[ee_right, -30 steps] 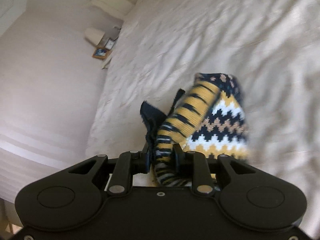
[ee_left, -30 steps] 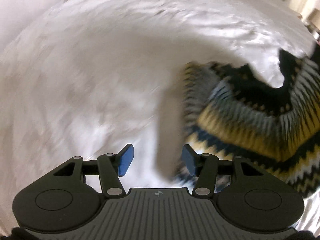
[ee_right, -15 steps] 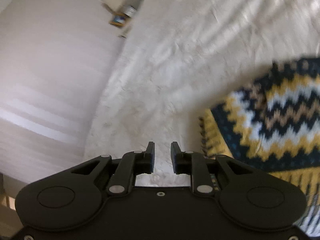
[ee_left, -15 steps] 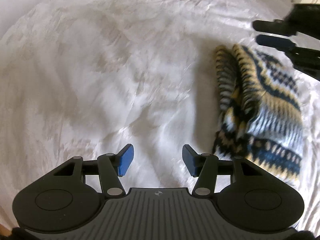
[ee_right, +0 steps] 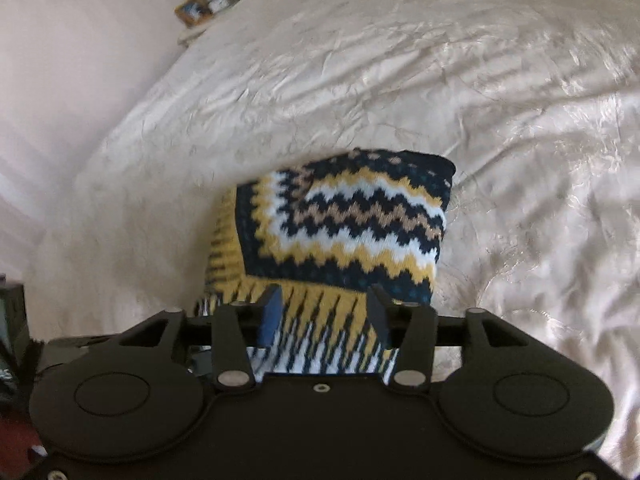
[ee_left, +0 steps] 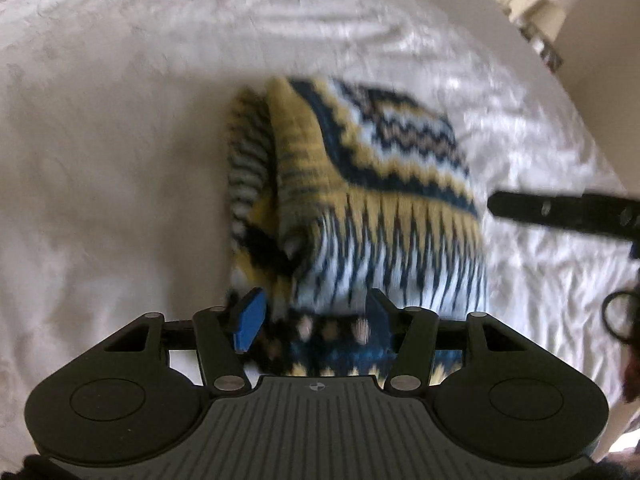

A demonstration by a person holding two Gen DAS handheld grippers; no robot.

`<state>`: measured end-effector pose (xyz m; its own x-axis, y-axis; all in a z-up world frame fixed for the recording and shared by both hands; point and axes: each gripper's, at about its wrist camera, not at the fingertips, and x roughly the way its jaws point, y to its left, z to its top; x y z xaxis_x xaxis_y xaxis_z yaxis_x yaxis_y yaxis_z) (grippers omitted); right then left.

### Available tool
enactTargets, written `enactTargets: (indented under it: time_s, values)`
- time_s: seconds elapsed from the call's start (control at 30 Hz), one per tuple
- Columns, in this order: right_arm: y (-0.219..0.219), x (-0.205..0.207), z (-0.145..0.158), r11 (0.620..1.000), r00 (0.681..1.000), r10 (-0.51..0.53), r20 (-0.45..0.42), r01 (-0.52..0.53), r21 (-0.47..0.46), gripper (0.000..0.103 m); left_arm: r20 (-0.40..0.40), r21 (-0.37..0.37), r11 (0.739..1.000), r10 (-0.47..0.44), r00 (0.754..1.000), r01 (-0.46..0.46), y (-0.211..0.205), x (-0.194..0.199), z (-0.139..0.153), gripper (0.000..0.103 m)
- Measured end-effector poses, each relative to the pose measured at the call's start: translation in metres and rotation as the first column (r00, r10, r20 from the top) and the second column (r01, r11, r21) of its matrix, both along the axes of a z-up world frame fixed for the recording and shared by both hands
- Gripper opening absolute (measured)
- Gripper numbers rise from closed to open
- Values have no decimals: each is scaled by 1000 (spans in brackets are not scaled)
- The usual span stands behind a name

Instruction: Fold small clothes

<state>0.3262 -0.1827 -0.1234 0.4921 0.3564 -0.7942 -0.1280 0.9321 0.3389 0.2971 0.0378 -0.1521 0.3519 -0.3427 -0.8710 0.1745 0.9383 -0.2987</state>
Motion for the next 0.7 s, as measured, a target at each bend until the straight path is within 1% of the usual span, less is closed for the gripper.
enactTargets:
  time_s: [0.1,0.17,0.23,0.3,0.4,0.43,0.47,0.5,0.53,0.6,0.63,0.7]
  values:
    - [14,1,-3,999,999,37,6,-37,-1,59,-33,3,1000,-3,999,4,-2,-3,-17,60]
    - [19,4,-3,999,999,47,3,-47,7,59,-28,-17,1000,6,1000,-7,2,-1,-22,60]
    - [29,7,-4,997,997,77,0,-77,7,59,-16,-50,999,19,1000,-20,4,4,-25,60]
    - [41,14,-3,991,992,128,-1,-128,-30,60,-16,-72,997,29,999,-30,6,9,-26,59]
    - [67,36,0,975,978,209,6,-208,-77,67,-32,-95,994,59,998,-62,10,11,-27,59]
    - [76,44,1,969,973,231,4,-229,-87,72,-29,-101,992,73,997,-75,12,9,-27,58]
    - [87,54,1,962,967,254,-2,-253,-103,74,-25,-104,990,88,996,-90,13,6,-27,55]
    - [97,62,1,955,963,271,-7,-270,-120,74,-20,-95,990,107,994,-108,13,4,-27,48]
    - [107,70,-1,949,958,285,-10,-284,-140,74,-11,-82,990,116,993,-116,12,2,-27,46]
    - [128,85,-6,936,952,305,-26,-305,-174,74,14,-61,992,110,994,-109,10,-4,-25,36]
    - [138,91,-10,932,950,310,-42,-312,-186,75,26,-52,994,103,994,-101,8,-7,-24,33]
    - [152,101,-23,918,947,308,-97,-322,-231,75,63,-30,996,87,994,-85,3,-12,-21,14]
